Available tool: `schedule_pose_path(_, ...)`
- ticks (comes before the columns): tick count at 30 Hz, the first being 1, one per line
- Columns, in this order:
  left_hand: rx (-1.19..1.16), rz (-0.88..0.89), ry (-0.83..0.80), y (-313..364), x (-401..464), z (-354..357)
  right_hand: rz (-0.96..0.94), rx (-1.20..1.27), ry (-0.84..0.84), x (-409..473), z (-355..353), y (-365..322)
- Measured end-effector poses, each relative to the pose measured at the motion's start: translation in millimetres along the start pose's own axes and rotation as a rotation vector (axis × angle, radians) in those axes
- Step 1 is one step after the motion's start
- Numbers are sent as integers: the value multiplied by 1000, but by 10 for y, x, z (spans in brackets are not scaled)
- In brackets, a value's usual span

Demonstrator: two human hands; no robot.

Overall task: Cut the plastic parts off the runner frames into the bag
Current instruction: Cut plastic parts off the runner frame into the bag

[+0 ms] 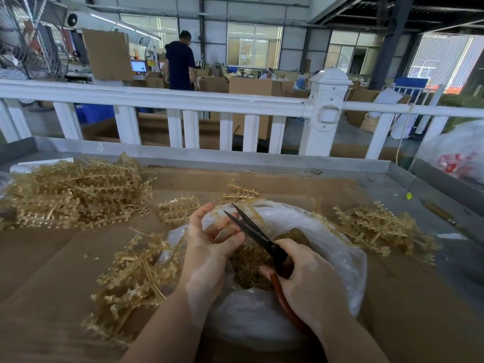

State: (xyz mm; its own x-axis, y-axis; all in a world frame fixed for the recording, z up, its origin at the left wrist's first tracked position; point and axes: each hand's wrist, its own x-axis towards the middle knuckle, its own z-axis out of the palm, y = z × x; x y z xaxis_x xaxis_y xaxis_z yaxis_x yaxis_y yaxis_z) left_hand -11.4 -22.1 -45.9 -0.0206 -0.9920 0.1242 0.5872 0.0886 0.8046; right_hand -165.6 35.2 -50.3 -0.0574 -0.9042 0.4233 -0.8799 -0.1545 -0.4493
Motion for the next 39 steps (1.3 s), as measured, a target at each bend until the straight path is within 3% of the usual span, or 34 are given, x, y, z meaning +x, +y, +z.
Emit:
schedule_pose_path(6, -12, 5, 70, 16, -17, -11, -9, 16, 56, 1, -12, 9)
schedule_pose_path(22, 109, 66, 14, -22, -9, 37, 8, -74, 143, 0, 12, 8)
schedule_pose_path(39, -91, -120, -18, -17, 13, 30, 52, -73, 76, 13, 23, 2)
